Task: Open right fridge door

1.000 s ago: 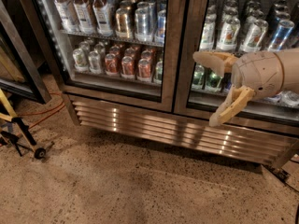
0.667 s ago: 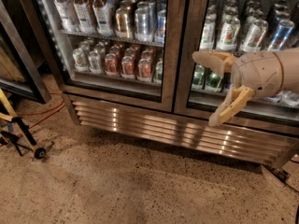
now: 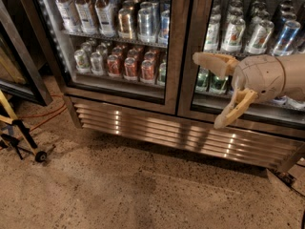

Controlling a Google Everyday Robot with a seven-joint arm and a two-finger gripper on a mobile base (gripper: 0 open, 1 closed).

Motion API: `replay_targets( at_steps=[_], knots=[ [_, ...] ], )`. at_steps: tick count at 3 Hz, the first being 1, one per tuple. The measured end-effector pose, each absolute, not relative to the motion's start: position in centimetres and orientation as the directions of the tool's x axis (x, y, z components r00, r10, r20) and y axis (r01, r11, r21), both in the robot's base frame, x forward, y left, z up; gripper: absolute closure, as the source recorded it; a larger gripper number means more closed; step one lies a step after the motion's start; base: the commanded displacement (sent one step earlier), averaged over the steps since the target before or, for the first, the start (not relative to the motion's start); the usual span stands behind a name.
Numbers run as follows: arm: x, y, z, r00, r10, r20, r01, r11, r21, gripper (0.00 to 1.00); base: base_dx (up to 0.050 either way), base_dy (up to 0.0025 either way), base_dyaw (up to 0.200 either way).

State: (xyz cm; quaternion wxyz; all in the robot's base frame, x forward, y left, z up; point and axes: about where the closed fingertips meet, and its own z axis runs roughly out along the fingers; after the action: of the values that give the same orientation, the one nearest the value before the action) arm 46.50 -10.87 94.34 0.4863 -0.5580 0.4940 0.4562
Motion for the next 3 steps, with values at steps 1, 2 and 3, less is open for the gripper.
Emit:
replay_targets(
  at_steps=[1, 2, 3],
  knots=[
    [46.48, -11.03, 94.74, 0.127, -0.096, -0.987, -0.991, 0.033, -0.13, 0.0, 0.0, 0.0, 0.0],
    [46.47, -11.22, 94.99, 0.153, -0.096, -0.984, -0.983, 0.091, -0.162, 0.0, 0.0, 0.0, 0.0],
    [46.47, -11.22, 94.99, 0.153, -0.096, -0.984, -0.983, 0.091, -0.162, 0.0, 0.044, 0.00211, 0.096]
  ],
)
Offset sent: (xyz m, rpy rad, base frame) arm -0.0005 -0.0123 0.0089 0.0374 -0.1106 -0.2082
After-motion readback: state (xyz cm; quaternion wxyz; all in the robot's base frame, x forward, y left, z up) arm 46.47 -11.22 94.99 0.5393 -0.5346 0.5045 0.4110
